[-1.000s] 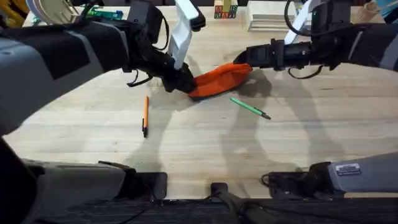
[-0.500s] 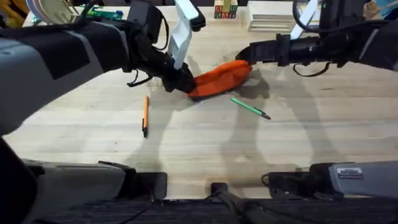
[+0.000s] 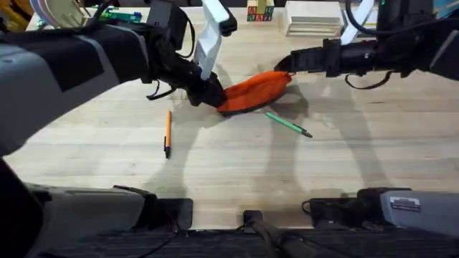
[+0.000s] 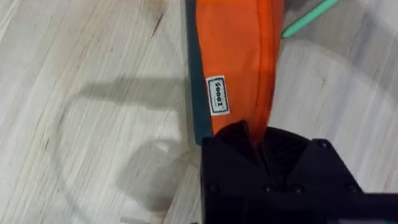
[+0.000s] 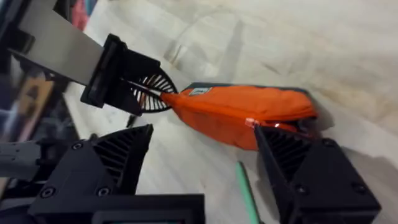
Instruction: Unzip the bag, pick up the pens from the table one at a time and place them inside, then zip the bag closed.
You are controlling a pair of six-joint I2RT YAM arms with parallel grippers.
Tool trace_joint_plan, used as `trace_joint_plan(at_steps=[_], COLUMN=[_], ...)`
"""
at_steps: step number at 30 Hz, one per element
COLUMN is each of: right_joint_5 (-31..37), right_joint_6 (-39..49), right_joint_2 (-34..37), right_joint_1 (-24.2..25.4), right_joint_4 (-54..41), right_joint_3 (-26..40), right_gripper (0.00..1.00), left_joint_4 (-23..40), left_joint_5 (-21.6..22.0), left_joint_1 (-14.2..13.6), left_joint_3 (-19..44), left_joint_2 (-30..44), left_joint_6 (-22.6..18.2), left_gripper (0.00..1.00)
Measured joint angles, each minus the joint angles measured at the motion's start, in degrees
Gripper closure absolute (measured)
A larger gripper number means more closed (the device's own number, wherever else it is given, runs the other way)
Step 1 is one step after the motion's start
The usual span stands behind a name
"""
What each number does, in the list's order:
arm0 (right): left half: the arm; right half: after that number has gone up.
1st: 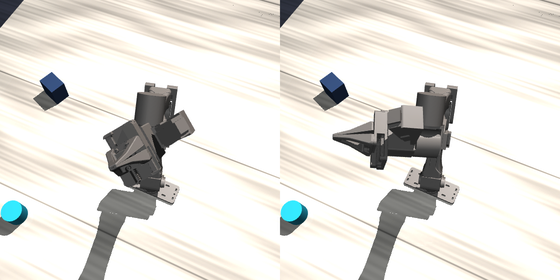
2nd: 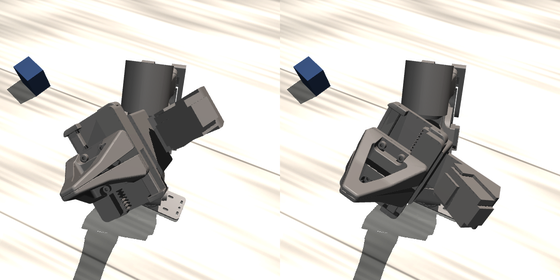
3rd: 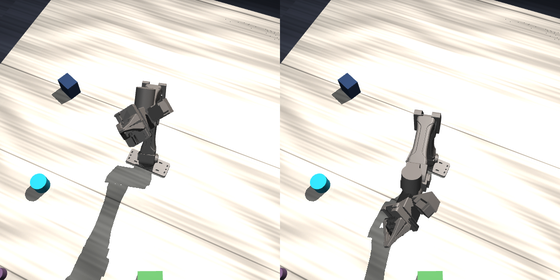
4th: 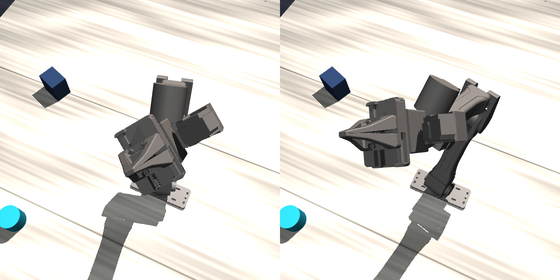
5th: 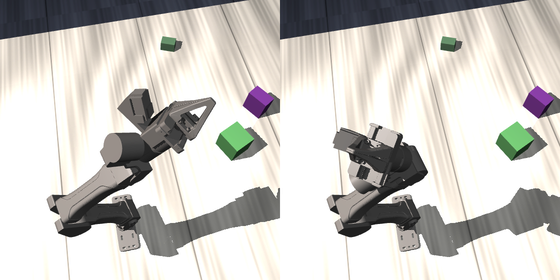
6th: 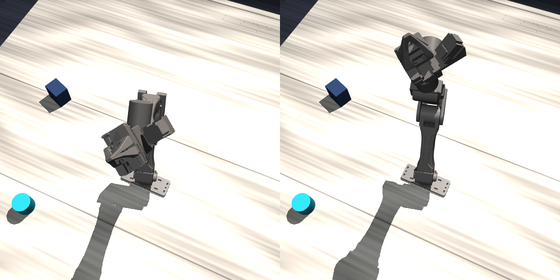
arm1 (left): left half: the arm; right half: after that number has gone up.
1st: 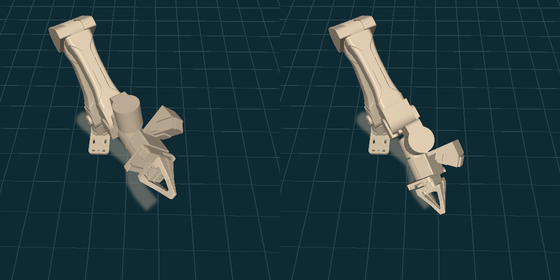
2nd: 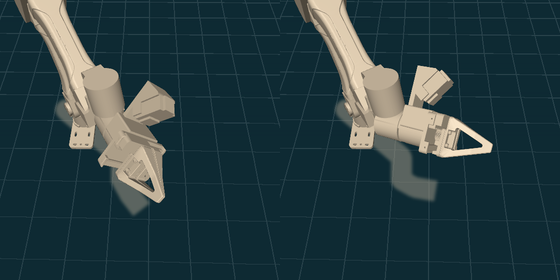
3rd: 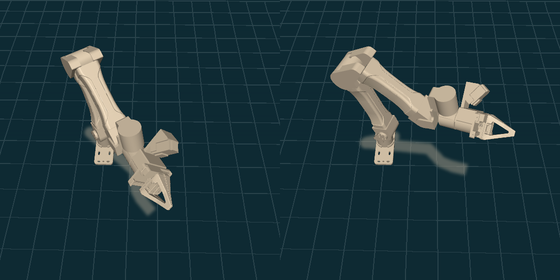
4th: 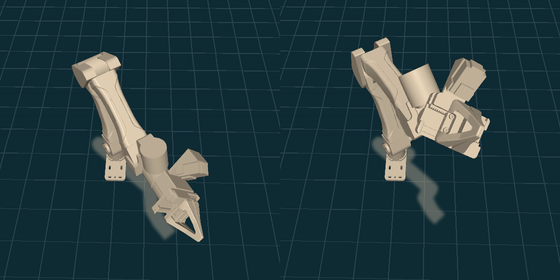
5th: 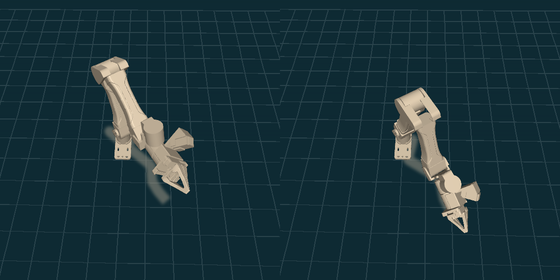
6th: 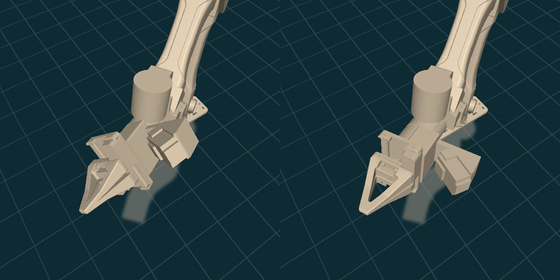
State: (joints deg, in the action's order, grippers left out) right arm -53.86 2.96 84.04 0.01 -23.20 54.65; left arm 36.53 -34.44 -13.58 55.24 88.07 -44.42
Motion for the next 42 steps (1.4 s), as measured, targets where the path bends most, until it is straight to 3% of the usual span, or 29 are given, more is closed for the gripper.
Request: trace_joint_plan(at_steps=[11, 25, 42], right_joint_5=[8.90, 11.39, 14.37], right_joint_6=[1.61, 1.31, -0.02], right_joint_2=[-6.62, -6.62, -5.84], right_joint_1=[0.68, 7.18, 7.41], right_joint_4=[-1.43, -1.82, -6.60], right_joint_3=[2.40, 2.40, 2.40], right_gripper=[0.005, 0.005, 0.006], left_joint_4=[0.00, 0.00, 0.00], left_joint_5=[0.00, 0.00, 0.00], left_joint_1=[0.00, 0.00, 0.00], left_joint_3=[0.00, 0.00, 0.00], left_joint_2=[0.00, 0.00, 0.00], left_joint_6=[0.00, 0.02, 0.02], left_gripper=[0.958, 0.958, 0.958])
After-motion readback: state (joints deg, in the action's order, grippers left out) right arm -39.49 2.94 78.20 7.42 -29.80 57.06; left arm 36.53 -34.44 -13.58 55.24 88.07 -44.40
